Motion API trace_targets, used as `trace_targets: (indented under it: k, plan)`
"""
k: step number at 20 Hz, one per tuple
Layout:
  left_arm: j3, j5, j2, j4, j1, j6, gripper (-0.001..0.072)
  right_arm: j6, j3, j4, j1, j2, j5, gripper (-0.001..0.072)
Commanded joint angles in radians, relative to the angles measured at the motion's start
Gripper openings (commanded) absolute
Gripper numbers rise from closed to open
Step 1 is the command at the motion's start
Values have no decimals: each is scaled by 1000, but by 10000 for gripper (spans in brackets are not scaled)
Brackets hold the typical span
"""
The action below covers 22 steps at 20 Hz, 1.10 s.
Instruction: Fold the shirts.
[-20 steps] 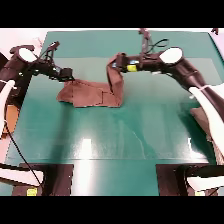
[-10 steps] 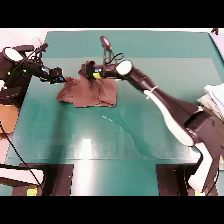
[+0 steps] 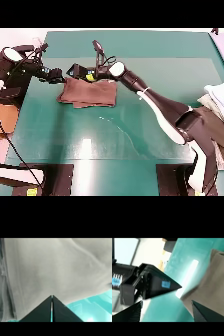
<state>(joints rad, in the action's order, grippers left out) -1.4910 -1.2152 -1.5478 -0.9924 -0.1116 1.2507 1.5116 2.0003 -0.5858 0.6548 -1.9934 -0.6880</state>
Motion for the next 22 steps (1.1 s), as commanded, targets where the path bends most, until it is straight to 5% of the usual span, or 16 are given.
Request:
trace_targets:
  k: [1, 6, 11, 15, 21, 22]
  plan:
    - [0, -15, 1, -41, 1, -3, 21, 55, -121, -210, -97, 121, -198, 697]
    - [0, -23, 1, -25, 1, -2, 21, 1, -488, -268, -343, 317, -317, 697]
    - [0, -26, 1, -19, 1, -2, 21, -199, -668, -7, -417, 258, -257, 697]
    - [0, -27, 1, -18, 1, -2, 21, -282, -574, 162, -356, 98, -274, 697]
    - [0, -43, 1, -18, 1, 2, 21, -220, -314, 253, -196, -89, -276, 694]
    - [-1, -46, 1, -17, 1, 8, 21, -200, -275, 253, -177, -105, -281, 605]
